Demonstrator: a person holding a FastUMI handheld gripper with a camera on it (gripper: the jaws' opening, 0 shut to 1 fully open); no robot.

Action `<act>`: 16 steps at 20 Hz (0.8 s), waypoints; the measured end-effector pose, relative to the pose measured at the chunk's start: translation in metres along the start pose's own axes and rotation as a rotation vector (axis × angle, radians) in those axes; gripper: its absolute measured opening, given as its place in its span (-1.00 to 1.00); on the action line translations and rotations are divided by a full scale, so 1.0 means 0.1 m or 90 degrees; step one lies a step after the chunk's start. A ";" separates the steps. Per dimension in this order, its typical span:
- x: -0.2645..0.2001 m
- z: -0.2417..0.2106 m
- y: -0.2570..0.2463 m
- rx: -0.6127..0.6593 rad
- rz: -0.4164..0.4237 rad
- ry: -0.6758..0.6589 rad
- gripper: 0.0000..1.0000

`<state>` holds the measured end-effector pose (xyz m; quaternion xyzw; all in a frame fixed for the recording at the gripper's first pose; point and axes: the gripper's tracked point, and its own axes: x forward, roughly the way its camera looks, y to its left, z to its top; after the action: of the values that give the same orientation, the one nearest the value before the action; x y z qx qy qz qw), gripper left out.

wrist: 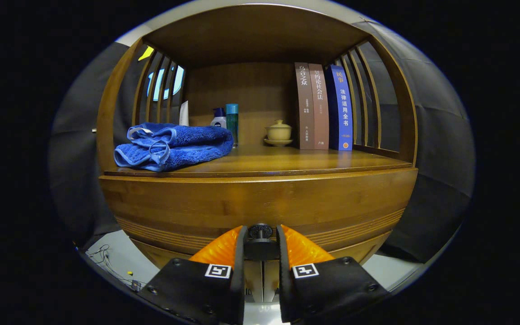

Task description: Pull open the drawer, take out the items inside it, and place them on the countertop above the cabinet.

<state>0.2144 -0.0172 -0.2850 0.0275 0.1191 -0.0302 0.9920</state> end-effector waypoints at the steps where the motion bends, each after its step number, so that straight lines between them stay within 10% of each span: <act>1: -0.03 -0.01 0.00 0.001 0.001 0.001 -0.30; 16: -1.15 -0.20 -0.11 0.012 0.025 0.009 -0.30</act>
<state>0.0972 -0.0207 -0.2774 0.0394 0.1256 -0.0116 0.9912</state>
